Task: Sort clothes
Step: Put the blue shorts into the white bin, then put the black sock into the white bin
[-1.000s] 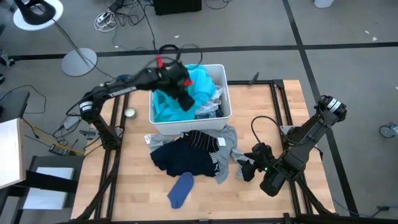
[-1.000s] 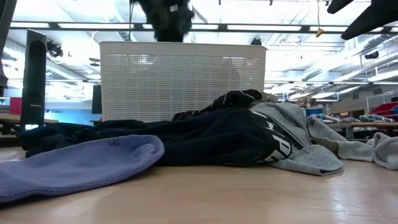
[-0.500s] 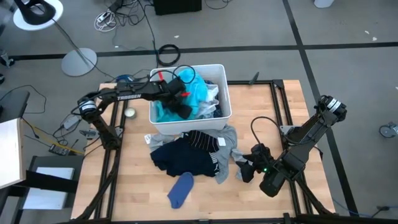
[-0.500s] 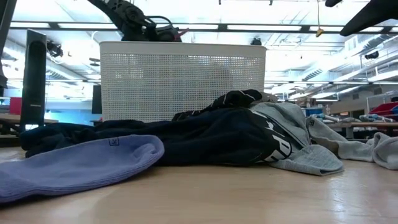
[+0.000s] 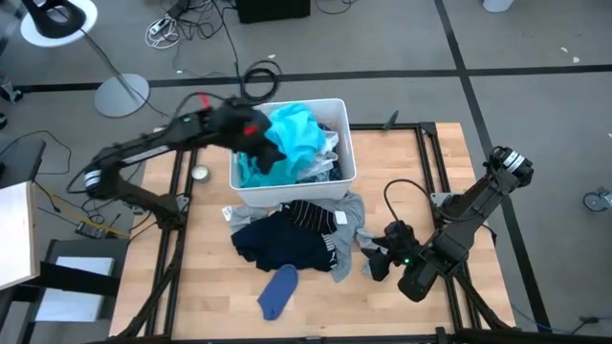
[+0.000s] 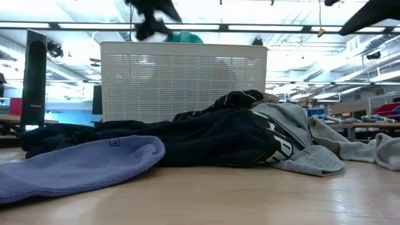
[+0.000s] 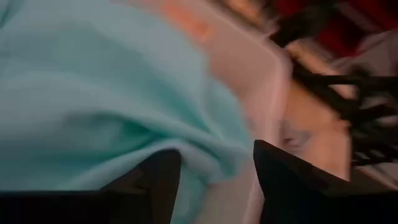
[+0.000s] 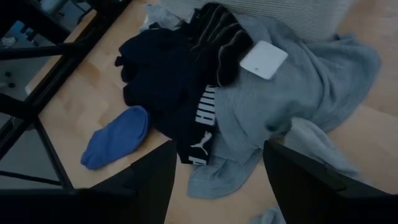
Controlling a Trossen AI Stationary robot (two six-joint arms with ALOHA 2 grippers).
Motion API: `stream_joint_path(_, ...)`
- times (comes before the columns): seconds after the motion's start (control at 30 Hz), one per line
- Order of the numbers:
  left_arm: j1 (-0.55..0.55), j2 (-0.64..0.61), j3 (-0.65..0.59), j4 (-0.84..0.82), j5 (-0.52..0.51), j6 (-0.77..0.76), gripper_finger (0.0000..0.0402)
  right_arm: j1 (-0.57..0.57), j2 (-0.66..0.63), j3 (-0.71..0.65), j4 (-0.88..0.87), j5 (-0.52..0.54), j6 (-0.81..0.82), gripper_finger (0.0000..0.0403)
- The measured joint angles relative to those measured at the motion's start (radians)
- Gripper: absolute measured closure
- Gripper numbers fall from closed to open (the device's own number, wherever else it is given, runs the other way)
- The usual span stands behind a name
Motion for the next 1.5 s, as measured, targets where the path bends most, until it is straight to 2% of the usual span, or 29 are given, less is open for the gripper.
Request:
stream_joint_path(0.1,-0.05,-0.095,0.0,-0.006,-0.045,0.024,0.0195,-0.03,0.0,0.0,0.076,-0.001,-0.134,0.0161)
stream_joint_path(0.23,-0.162,-0.201,-0.001,-0.023,-0.168,0.087,0.0195,-0.096,0.0,0.0,0.194,-0.031,-0.444,0.0161)
stream_joint_path(0.4,-0.32,-0.294,-0.042,-0.025,-0.403,0.129,0.0195,-0.209,0.0,0.0,0.25,-0.093,-0.693,0.0161)
stream_joint_path(0.53,-0.416,-0.373,-0.165,0.029,-0.531,0.097,0.0195,-0.303,0.0,0.0,0.254,-0.179,-0.825,0.0165)
stream_joint_path(0.73,-0.51,-0.499,-0.411,0.229,-0.599,0.005,0.0195,-0.404,0.001,0.0,0.325,-0.267,-1.029,0.0173)
stream_joint_path(0.87,-0.549,-0.562,-0.524,0.296,-0.613,-0.04,0.0195,-0.455,0.029,0.001,0.37,-0.314,-1.119,0.0173)
stream_joint_path(1.0,-0.584,-0.608,-0.579,0.316,-0.628,-0.068,0.0195,-0.489,0.134,0.001,0.456,-0.401,-1.174,0.0173)
stream_joint_path(1.13,-0.62,-0.633,-0.599,0.307,-0.654,-0.085,0.0195,-0.503,0.231,0.006,0.491,-0.366,-1.145,0.0174)
stream_joint_path(1.33,-0.672,-0.676,-0.608,0.243,-0.699,-0.106,0.0195,-0.531,0.303,0.035,0.495,-0.312,-1.14,0.0179)
stream_joint_path(1.4,-0.689,-0.693,-0.608,0.195,-0.71,-0.117,0.0195,-0.543,0.315,0.037,0.495,-0.321,-1.143,0.02)
stream_joint_path(1.5,-0.709,-0.71,-0.608,0.148,-0.735,-0.142,0.0195,-0.56,0.328,0.038,0.504,-0.338,-1.144,0.0263)
